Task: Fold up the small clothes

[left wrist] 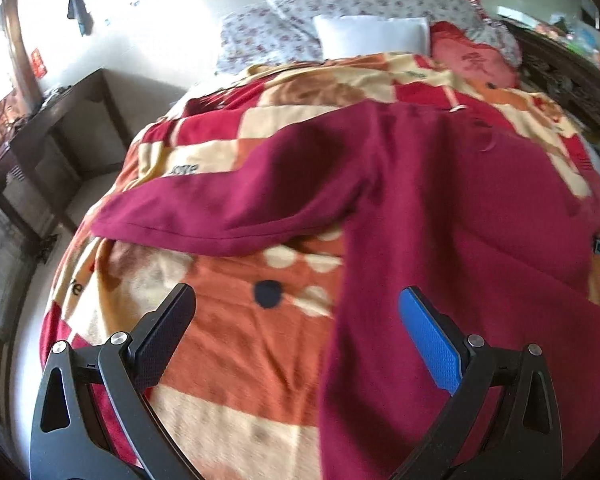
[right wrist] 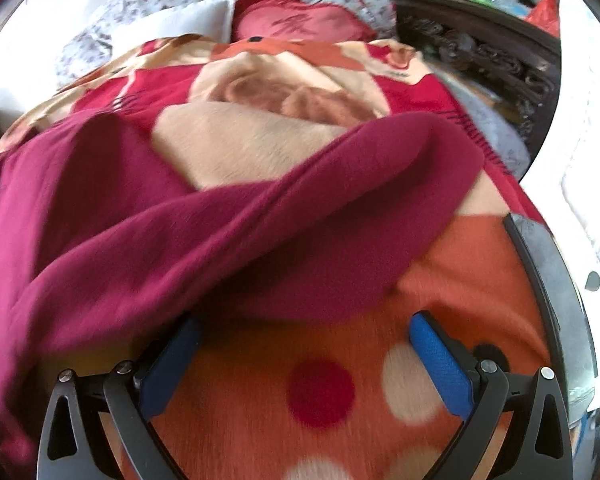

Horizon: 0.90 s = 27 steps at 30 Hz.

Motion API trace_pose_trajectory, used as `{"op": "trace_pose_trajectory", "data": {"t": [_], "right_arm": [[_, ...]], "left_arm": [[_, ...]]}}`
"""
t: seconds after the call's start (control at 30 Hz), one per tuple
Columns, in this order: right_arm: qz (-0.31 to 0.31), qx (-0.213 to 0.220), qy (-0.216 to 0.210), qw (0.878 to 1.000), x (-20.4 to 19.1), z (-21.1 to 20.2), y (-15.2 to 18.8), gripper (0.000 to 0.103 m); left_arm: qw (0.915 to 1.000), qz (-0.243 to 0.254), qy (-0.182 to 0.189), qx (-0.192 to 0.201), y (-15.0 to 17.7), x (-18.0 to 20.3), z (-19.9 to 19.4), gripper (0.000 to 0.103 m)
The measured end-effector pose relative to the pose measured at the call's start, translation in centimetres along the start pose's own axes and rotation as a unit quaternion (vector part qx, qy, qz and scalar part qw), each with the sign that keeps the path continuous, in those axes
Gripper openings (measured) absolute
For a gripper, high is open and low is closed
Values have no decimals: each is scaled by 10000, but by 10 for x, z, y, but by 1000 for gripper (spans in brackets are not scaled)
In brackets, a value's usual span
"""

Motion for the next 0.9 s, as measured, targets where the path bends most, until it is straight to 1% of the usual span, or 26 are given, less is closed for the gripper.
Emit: {"op": "trace_pose_trajectory", "data": {"t": [0.03,0.07,0.1,0.17,0.3,0.37,0.43,0.47,0.5,0.53,0.57,0.67,0.73,0.83,0.9], "right_arm": [[22,-56,-169,9998,1,-9,5,103],[27,-120,-230,9997,2,-14,9,103],[46,-203,-338,9992,6,-30,16,103],[94,-99,-506,9986,17,-58,22,103],[-25,400,-446,9982,43,-142,26,103],[-135,546,-388,9977,49,-180,23,103],[-298,781,-265,9961,49,-217,18,103],[-415,989,-174,9941,46,-240,15,103],[-468,1112,-134,9926,43,-252,11,103],[-513,1322,-121,9898,37,-271,7,103],[-514,1437,-166,9881,33,-281,4,103],[-366,1723,-324,9838,13,-296,0,103],[-209,1714,-344,9844,-2,-291,0,103],[-36,1768,-534,9828,-34,-269,0,103],[94,1587,-678,9850,-56,-249,1,103]], "left_arm": [[10000,33,31,33,0,6,-4,102],[9999,66,76,63,-1,10,-8,102],[9998,102,129,106,-1,15,-13,102],[9995,135,231,167,-3,23,-19,102],[9986,139,455,210,-3,36,-27,102],[9982,125,551,199,-3,40,-30,102],[9977,119,634,226,-4,45,-33,102],[9975,123,649,264,-5,47,-35,102],[9973,127,654,303,-7,49,-38,102],[9971,125,675,322,-8,49,-39,102],[9968,109,716,337,-10,51,-41,102],[9951,26,916,384,-15,53,-45,102],[9945,-11,982,378,-18,54,-46,102],[9946,29,925,476,-22,54,-47,102],[9946,86,855,582,-26,53,-48,102]]}}
Point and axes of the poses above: each gripper's, at about its wrist camera, not at the fingertips, and z roughly the way its jaws point, x to its right, y to its underside, the point moved 7 cm from there along z, roughly the way its jaws point, and after that the axes turned 2 degrees about -y, right-handed, at the moved point
